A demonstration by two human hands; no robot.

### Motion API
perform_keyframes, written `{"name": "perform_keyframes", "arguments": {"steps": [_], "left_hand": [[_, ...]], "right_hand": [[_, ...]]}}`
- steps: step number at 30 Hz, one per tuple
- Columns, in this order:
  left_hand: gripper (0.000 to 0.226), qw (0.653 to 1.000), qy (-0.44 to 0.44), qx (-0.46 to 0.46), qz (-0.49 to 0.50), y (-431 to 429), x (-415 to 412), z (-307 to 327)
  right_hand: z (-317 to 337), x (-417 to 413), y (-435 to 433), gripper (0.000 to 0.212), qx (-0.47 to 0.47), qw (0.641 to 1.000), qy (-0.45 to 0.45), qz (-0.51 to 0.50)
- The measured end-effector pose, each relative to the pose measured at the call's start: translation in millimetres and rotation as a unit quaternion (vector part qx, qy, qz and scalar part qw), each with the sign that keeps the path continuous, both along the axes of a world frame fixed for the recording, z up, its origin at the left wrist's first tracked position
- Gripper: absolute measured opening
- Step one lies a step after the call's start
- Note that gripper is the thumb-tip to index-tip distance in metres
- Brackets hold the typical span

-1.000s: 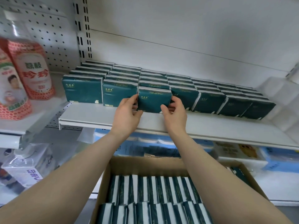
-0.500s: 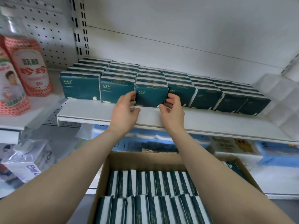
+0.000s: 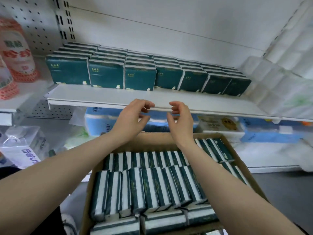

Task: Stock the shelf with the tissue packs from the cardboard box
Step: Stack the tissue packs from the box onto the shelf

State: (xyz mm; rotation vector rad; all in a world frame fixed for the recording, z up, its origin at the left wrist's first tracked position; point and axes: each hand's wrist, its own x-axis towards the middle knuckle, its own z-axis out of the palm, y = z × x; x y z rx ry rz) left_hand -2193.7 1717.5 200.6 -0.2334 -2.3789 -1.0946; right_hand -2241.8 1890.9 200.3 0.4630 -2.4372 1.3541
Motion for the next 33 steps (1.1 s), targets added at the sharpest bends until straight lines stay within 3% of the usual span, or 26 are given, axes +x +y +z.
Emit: {"name": "perform_keyframes", "arguments": {"steps": [6, 11, 20, 26, 29, 33], "left_hand": [[0.031, 0.986, -0.146, 0.006, -0.075, 55.4, -2.0, -26.5], [0.038, 0.960, -0.234, -0.059, -0.141, 119.7, -22.3, -49.0], [0.057, 0.938, -0.307, -0.090, -0.134, 176.8, -60.2, -85.0], [0.062, 0.931, -0.339, -0.024, -0.135, 186.4, -63.9, -93.1], [0.065, 0.933, -0.334, -0.022, -0.131, 185.1, -63.9, -95.2], [0.074, 0.948, -0.291, -0.049, -0.119, 173.3, -63.2, -92.1]], "right_hand": [[-9.9, 7.3, 80.4, 0.029, 0.104, 0.991, -0.076, -0.042], [-16.9, -2.3, 140.6, 0.016, 0.222, 0.961, -0.148, -0.072], [-40.8, -23.8, 164.0, 0.039, 0.393, 0.891, -0.221, -0.051], [-58.2, -19.5, 157.9, 0.061, 0.475, 0.846, -0.235, -0.056], [-64.3, -16.3, 157.0, 0.061, 0.486, 0.840, -0.227, -0.075], [-58.1, -22.5, 155.0, 0.051, 0.438, 0.861, -0.246, -0.084]]}}
